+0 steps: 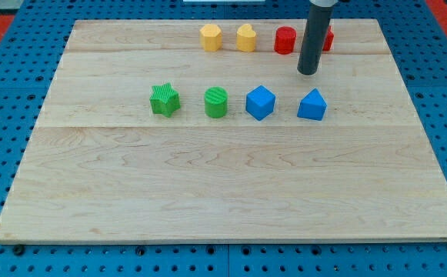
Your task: Make a group of yellow and red blocks
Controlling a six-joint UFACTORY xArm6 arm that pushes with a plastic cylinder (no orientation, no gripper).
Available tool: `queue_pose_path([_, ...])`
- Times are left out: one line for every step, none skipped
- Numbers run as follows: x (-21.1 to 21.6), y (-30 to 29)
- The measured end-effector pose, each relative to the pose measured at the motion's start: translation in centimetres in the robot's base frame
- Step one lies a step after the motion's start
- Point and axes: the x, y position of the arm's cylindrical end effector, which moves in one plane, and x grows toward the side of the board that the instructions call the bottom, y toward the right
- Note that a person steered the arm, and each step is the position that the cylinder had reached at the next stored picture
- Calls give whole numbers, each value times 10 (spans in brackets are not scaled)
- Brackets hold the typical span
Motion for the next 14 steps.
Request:
queue_pose_path([3,0])
queue_pose_path([2,-2])
queue_pose_path([15,8])
queue_pose_path([27,23])
queue_pose_path([-12,45])
queue_pose_path([-35,56])
queue_pose_path([-35,62])
queue_pose_path([-59,50])
queue_pose_path([-69,59])
queue_pose_path([-81,74])
queue_pose_path([-85,12])
queue_pose_path([-77,-26])
queue_pose_path([-100,16])
queue_pose_path([-120,25])
